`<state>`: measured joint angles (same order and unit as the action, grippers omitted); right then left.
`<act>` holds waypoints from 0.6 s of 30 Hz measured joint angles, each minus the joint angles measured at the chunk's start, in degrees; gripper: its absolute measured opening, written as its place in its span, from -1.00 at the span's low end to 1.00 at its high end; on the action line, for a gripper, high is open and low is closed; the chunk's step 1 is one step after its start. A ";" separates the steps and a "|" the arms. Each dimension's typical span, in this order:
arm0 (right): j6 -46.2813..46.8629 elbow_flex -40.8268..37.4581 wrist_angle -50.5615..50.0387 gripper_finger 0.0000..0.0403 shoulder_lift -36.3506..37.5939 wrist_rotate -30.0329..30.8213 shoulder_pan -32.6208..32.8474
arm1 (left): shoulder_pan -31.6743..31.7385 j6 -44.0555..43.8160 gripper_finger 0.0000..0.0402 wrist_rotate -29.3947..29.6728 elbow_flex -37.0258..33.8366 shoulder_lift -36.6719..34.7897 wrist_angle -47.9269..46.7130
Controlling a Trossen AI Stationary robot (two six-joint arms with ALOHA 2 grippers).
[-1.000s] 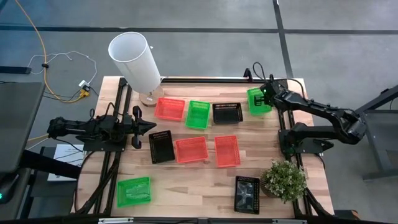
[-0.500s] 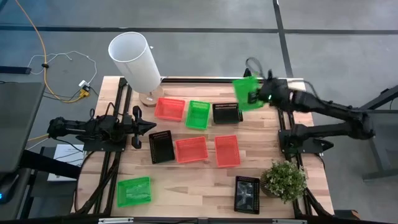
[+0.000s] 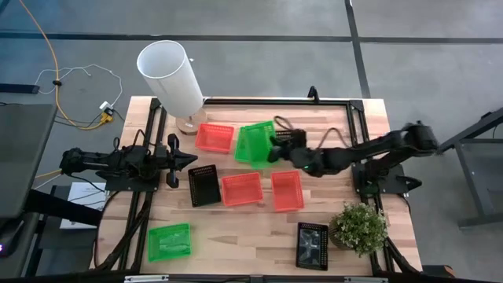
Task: Stack baskets by color
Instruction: Stack the top right green bin on top of the top left green bin
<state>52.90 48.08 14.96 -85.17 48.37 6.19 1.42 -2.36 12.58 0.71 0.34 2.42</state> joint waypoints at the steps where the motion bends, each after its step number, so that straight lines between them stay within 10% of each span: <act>1: 0.95 1.94 -0.12 -1.00 -2.13 0.85 -0.03 | 0.00 -0.01 -1.00 0.00 0.02 0.00 0.00; 18: 23.84 19.62 -24.87 -1.00 -21.34 7.19 -3.89 | -0.01 0.00 -1.00 0.00 0.01 0.01 0.01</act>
<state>76.73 67.70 -9.90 -106.50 55.56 2.30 1.41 -2.36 12.58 0.72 0.35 2.43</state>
